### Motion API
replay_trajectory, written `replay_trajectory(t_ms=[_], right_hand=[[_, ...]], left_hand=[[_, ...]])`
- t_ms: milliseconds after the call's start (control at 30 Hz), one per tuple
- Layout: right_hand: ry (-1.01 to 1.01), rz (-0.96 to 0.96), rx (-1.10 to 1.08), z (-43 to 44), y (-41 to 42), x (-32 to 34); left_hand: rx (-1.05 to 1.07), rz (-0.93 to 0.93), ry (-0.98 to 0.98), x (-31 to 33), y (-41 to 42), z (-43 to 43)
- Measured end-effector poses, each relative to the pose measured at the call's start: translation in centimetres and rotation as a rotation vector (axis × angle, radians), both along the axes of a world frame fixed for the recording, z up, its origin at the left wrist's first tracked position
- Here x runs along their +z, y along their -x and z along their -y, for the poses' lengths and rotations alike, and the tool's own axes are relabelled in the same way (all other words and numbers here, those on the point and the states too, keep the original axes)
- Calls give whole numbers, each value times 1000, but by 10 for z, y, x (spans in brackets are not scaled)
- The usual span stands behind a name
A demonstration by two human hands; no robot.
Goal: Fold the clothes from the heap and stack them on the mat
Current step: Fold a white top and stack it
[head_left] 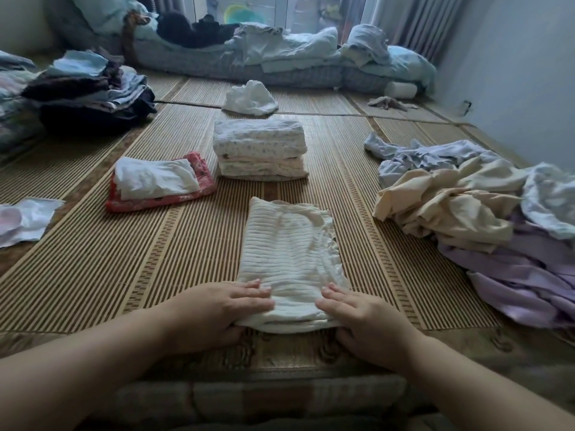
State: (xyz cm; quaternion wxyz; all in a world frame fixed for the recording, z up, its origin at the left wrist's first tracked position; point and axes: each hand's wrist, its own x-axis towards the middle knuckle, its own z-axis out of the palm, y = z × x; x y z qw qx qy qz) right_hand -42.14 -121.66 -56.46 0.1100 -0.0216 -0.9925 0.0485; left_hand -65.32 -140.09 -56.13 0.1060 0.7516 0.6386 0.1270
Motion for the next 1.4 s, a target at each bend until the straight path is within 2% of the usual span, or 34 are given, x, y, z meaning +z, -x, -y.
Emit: replay_trajectory(t_ms=[67,133,167,233,300,333,400,500,567,633,733,833,933,1000,1100,1267,1400], right_hand=[[32,-51,1,-2,2,5],[232,-30,-49,-7,4,19],[372,-9,-89,-10,5,27],[673,55,-159,-16,10,41],[944,83,-191,-23,17,52],[1064,66,-206,-27,22,57],[1189,-34,-288,-37,37,64],[1190,-242,-479,-52,68,63],[1226,-317,-618,-59,87,55],[1167,-292,-768,-65,100,44],[925,-81,-856,-69,108,33],[848,99,-846,-66,106,30],[868,180,-808,-58,105,29],[851,162,-763,-52,105,29],[933,64,-716,-45,105,33],[1165,123,-677,-43,96,37],[1290,44,-628,-42,95,39]], left_hand=[[-12,-48,-84,8,1,0],[8,-28,-168,18,4,1],[56,54,-175,23,5,2],[198,349,-112,28,5,0],[307,790,-37,32,4,-6],[356,917,-47,35,5,-12],[462,1029,-128,43,9,-30],[664,1037,-284,47,25,-59],[772,1060,-312,40,39,-72],[849,1028,-242,30,52,-80],[933,800,-39,19,61,-83],[915,730,71,15,58,-80],[881,818,172,19,54,-77],[832,910,221,23,49,-77],[818,892,208,27,40,-76],[740,966,238,30,30,-73],[663,1085,119,36,33,-70]])
